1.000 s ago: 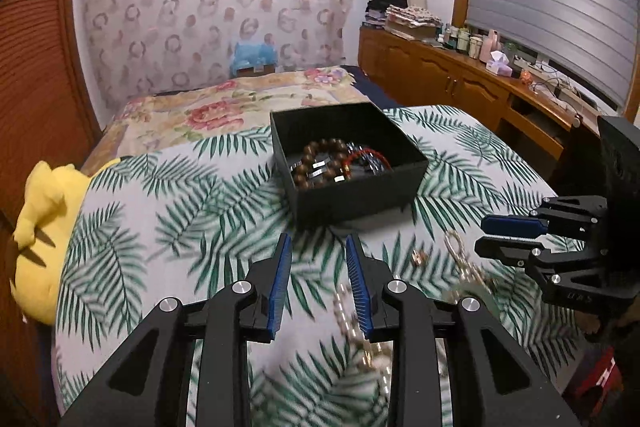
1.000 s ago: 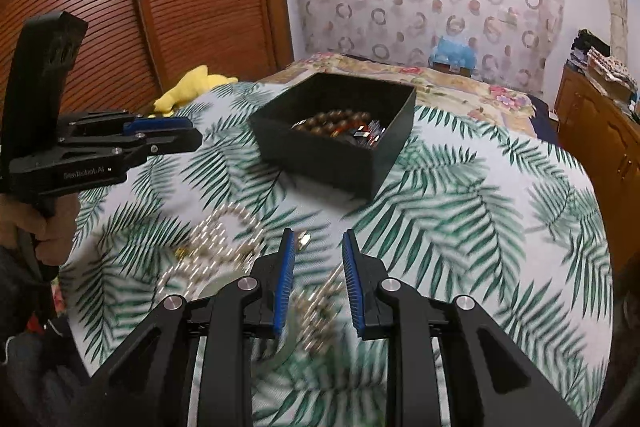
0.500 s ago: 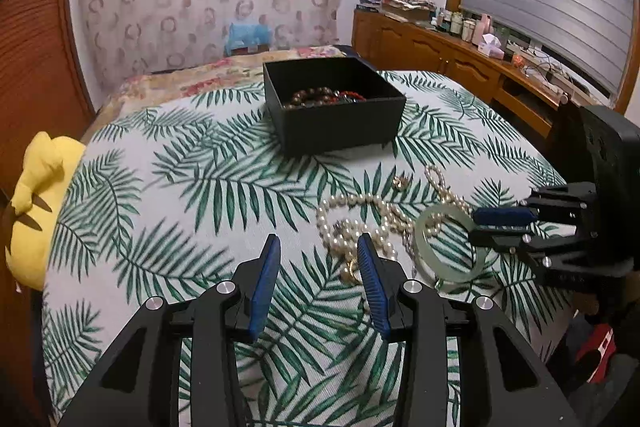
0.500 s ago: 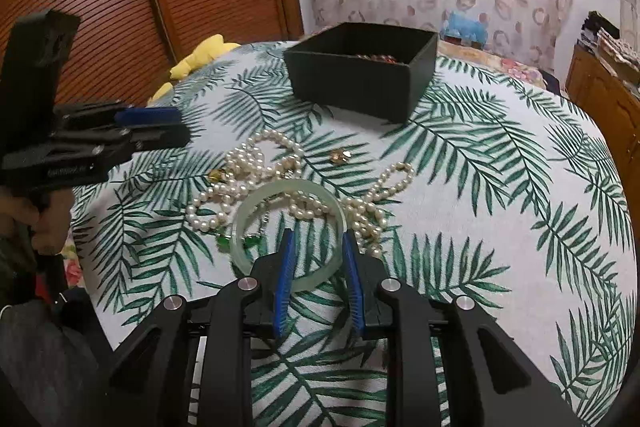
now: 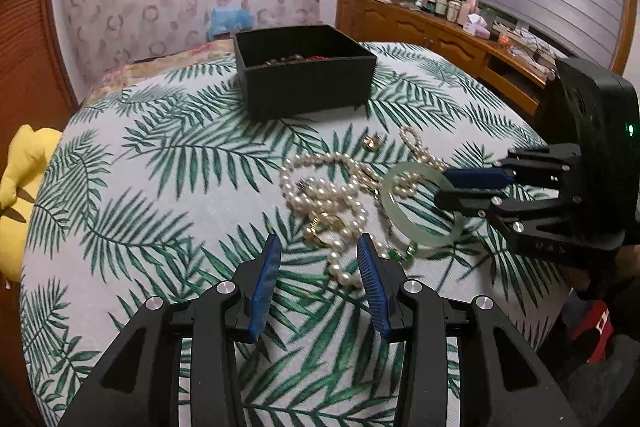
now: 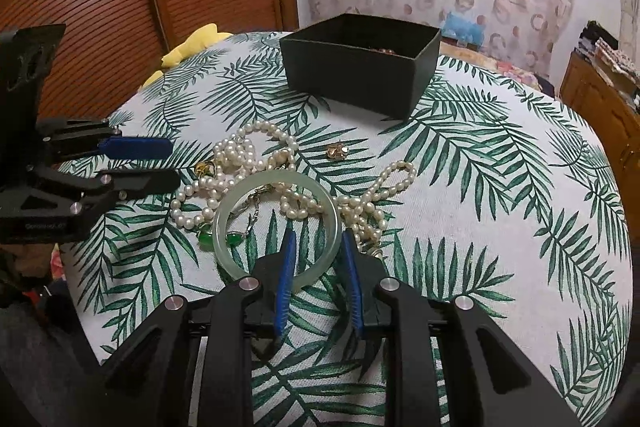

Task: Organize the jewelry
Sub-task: 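Grasp a pearl strand with the left gripper while the right moves to the jade bangle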

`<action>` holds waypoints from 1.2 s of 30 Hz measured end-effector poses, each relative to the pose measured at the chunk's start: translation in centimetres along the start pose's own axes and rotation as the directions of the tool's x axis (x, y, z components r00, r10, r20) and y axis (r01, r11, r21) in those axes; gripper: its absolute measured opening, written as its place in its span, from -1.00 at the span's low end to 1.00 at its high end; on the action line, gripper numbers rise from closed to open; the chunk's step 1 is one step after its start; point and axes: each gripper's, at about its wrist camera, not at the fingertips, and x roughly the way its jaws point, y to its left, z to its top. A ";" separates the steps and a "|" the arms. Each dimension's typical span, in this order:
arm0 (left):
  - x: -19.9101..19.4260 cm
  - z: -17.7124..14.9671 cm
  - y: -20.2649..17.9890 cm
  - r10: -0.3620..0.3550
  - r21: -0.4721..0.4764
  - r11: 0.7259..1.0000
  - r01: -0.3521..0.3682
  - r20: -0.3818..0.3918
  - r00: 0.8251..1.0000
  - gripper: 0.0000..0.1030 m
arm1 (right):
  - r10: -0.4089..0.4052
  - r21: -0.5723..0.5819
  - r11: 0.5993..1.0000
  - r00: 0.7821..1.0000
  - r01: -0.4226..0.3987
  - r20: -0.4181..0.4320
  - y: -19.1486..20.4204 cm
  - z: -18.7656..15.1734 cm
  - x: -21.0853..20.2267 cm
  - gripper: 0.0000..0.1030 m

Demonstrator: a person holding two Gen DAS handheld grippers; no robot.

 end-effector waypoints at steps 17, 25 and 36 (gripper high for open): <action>1.8 -0.2 -1.3 0.028 0.048 0.999 -0.027 -0.029 0.999 -0.56 | 0.005 0.008 1.000 1.000 -0.005 0.008 -0.1 0.0 0.0 -0.51; 1.7 -0.3 -1.3 0.047 0.046 0.998 -0.047 -0.019 0.999 -0.68 | 0.002 0.005 1.000 1.000 -0.002 0.008 -0.1 0.0 0.1 -0.51; 0.1 0.4 -0.8 0.009 0.015 1.000 -0.009 0.027 1.000 -0.87 | 0.000 0.005 1.000 1.000 -0.001 0.007 -0.1 0.0 0.1 -0.51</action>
